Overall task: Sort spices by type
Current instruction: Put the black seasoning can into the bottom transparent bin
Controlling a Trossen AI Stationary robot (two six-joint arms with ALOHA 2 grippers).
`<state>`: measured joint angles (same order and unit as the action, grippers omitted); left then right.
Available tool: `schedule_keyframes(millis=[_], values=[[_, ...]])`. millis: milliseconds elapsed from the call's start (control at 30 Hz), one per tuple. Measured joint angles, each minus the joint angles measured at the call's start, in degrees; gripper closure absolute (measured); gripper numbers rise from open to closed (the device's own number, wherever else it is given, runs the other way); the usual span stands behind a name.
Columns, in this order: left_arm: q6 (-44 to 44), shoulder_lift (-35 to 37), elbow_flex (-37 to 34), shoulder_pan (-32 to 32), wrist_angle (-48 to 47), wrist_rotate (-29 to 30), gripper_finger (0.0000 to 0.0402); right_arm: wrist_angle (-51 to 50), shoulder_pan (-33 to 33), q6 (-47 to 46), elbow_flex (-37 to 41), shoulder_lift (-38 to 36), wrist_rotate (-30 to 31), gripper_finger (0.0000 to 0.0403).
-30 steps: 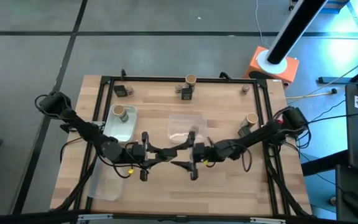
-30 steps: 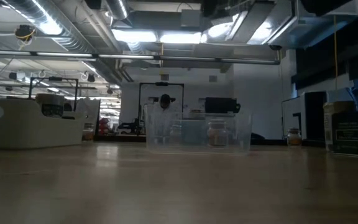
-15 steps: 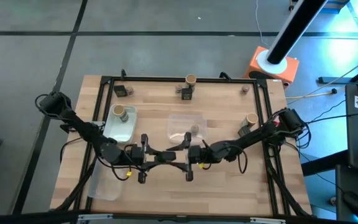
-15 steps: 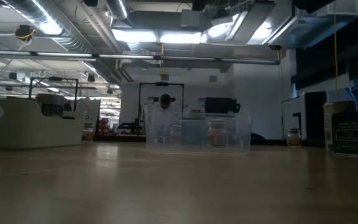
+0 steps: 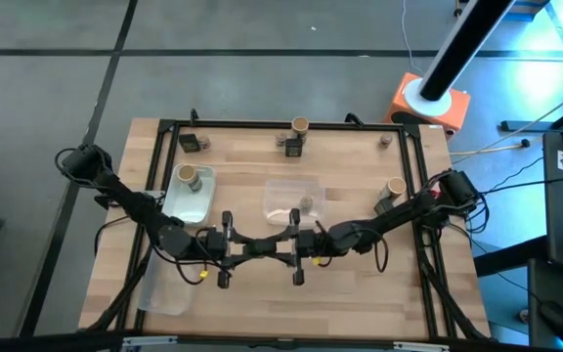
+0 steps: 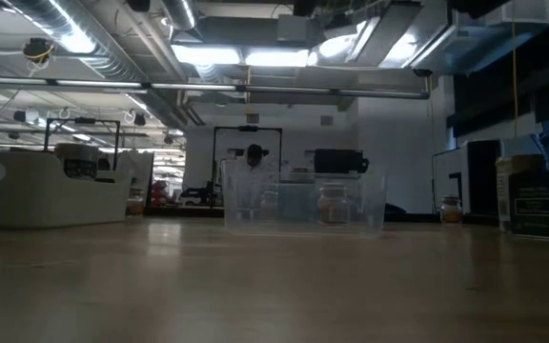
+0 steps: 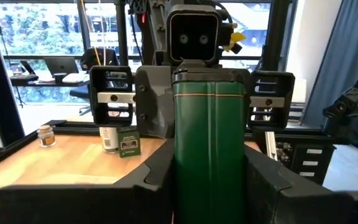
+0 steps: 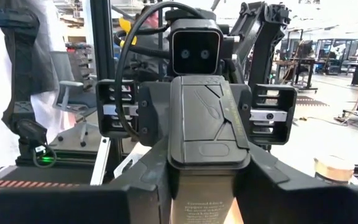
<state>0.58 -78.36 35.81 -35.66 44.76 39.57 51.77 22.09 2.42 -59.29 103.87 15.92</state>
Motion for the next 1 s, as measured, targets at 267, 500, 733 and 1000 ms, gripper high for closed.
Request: schedule_keyframes(millis=[267, 500, 733, 1000], values=[[5.81, 5.94, 0.13, -0.88, -9.92, 0.4, 0.0235, -6.72, 0.02, 0.66, 0.15, 0.16, 3.16, 0.0275], [14.38, 10.83, 0.16, -1.06, -20.46, -0.41, 0.0178, -10.61, -0.11, -0.57, 0.11, 0.6, 6.79, 0.0276], [13.74, 9.92, 0.07, -0.35, -24.95, -0.54, 0.0178, -10.17, -1.19, -3.97, 0.11, 3.3, 7.04, 0.0276], [13.39, 9.69, 0.07, 0.59, -28.73, -0.61, 0.0178, -9.31, -1.18, -5.61, 0.11, 4.86, 7.04, 0.0276]])
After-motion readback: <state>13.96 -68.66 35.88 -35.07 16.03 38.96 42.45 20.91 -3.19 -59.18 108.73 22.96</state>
